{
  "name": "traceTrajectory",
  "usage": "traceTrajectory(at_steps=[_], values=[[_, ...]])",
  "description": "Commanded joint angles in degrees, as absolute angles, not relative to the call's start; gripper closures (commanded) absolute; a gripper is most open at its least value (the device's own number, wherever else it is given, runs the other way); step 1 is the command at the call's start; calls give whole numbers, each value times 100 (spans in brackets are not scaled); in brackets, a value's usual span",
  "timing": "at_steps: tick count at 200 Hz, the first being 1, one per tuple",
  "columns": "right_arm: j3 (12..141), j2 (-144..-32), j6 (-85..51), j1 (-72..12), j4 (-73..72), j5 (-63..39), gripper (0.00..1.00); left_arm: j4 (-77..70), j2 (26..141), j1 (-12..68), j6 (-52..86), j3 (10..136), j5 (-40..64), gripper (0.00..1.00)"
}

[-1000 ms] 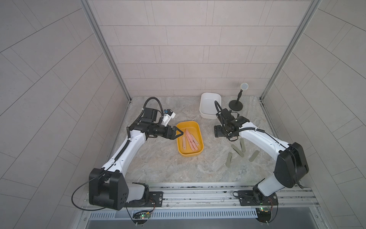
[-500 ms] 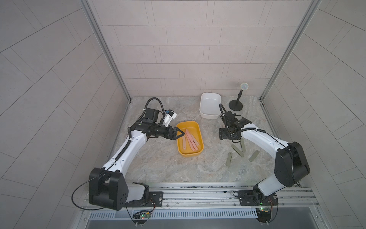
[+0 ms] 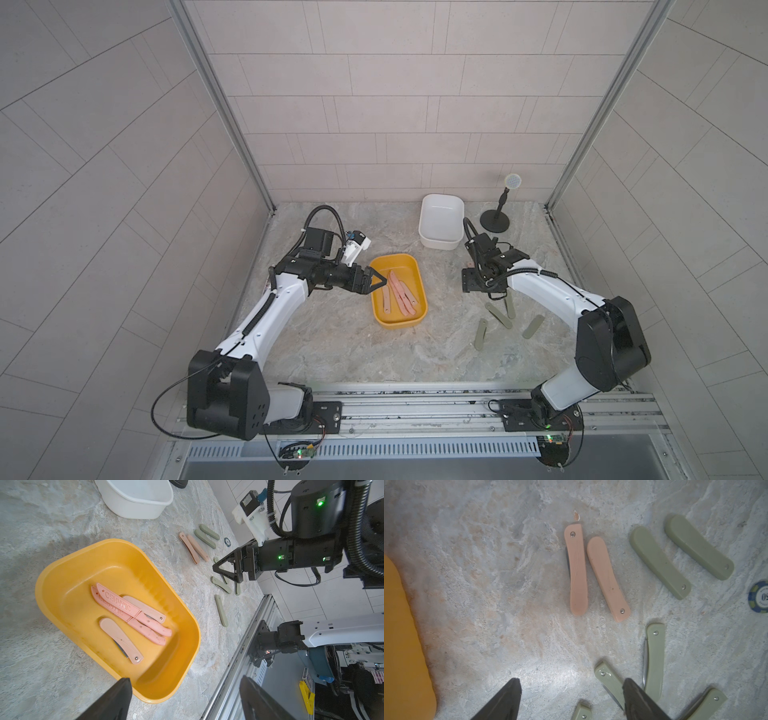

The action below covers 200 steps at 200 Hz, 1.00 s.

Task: Place the fruit knives into the storage box by color
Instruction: Pick up the fruit knife from the center of the board.

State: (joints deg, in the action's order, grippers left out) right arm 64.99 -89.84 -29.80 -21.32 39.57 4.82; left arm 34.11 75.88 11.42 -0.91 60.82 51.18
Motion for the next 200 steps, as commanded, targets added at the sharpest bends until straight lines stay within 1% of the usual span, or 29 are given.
traceTrajectory(at_steps=[1, 66, 134, 159, 200], values=[[6476, -9122, -2941, -2073, 3960, 591, 20, 3393, 7533, 1169, -167, 6003, 5120, 12], [6717, -9588, -2808, -1904, 3929, 502, 23, 3383, 7524, 1171, -193, 5977, 5112, 12], [7280, -10340, -2672, -1725, 3864, 282, 31, 3384, 7517, 1169, -229, 5960, 5081, 12], [7463, -10550, -2638, -1670, 3858, 199, 32, 3387, 7523, 1169, -245, 5963, 5070, 12], [7690, -10848, -2597, -1600, 3876, 120, 36, 3390, 7517, 1169, -257, 5951, 5053, 12]])
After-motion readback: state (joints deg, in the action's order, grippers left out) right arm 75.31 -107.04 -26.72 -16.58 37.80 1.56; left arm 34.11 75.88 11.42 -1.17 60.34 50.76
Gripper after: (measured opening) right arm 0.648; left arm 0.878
